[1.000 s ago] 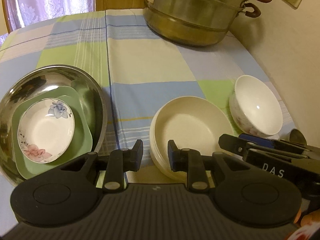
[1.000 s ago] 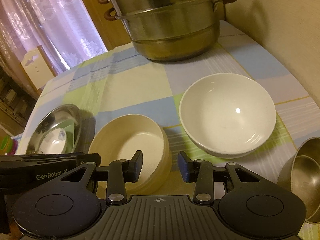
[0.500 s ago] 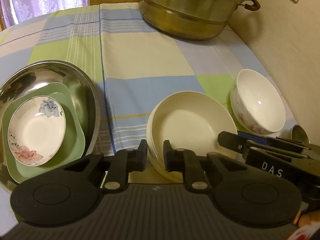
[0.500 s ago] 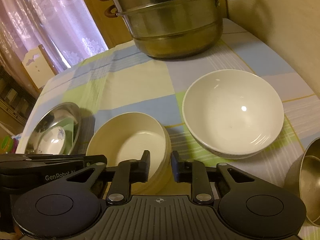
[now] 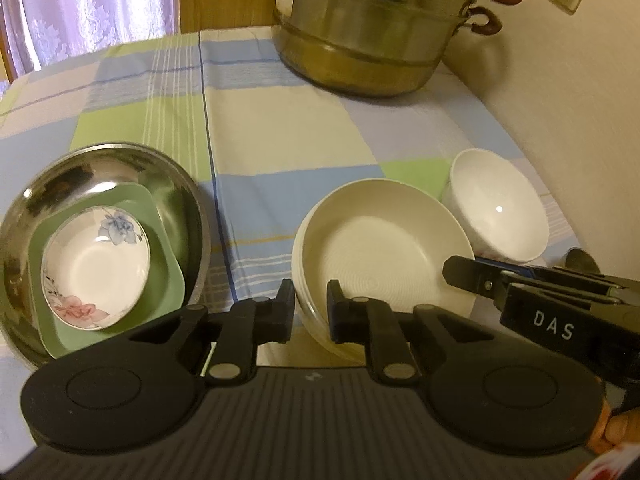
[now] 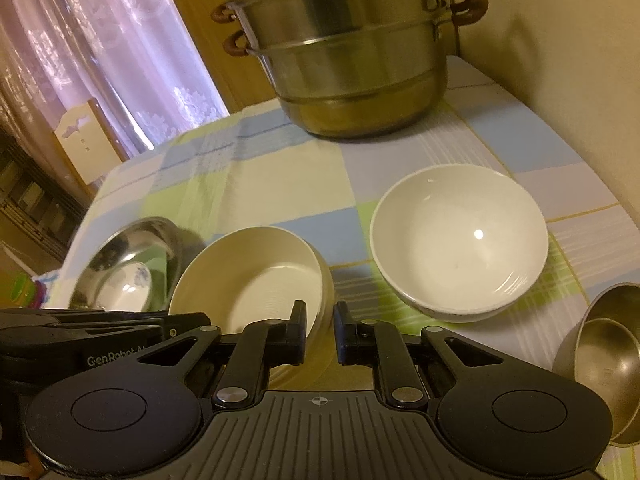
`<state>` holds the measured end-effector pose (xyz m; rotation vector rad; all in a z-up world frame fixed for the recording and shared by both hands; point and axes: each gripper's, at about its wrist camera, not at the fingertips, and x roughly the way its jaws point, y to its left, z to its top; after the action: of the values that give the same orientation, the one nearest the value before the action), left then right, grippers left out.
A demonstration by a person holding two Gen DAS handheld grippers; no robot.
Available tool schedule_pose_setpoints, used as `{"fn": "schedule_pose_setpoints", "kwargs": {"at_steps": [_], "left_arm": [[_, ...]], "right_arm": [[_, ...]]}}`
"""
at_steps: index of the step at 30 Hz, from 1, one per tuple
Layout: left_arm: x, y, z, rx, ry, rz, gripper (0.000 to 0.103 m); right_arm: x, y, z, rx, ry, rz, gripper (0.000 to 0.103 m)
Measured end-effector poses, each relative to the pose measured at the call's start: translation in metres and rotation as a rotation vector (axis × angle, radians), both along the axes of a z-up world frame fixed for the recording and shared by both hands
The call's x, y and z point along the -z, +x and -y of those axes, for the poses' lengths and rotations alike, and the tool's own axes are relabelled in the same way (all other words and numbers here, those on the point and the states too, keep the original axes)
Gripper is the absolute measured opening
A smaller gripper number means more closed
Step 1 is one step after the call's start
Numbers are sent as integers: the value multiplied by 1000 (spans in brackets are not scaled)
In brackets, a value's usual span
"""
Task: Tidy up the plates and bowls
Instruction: 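Close the right gripper on the cream bowl's rim, then carry the cream bowl with the right gripper into the white floral bowl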
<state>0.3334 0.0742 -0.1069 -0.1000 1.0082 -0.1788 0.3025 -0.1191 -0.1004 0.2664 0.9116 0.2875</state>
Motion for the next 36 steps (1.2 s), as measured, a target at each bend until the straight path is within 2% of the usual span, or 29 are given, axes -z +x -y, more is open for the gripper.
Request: {"fn": "schedule_pose_setpoints", "kwargs": {"at_steps": [10, 19, 29, 36], "left_arm": [[-36, -3, 19, 58, -16, 71, 14], [-51, 13, 56, 133, -45, 119, 15], [-56, 39, 97, 207, -63, 132, 14], [-46, 53, 113, 228, -54, 117, 14]], "right_arm": [[-31, -7, 20, 46, 8, 28, 14], [-53, 0, 53, 130, -9, 55, 14], [-55, 16, 93, 218, -20, 50, 14], [-45, 24, 102, 241, -41, 36, 14]]}}
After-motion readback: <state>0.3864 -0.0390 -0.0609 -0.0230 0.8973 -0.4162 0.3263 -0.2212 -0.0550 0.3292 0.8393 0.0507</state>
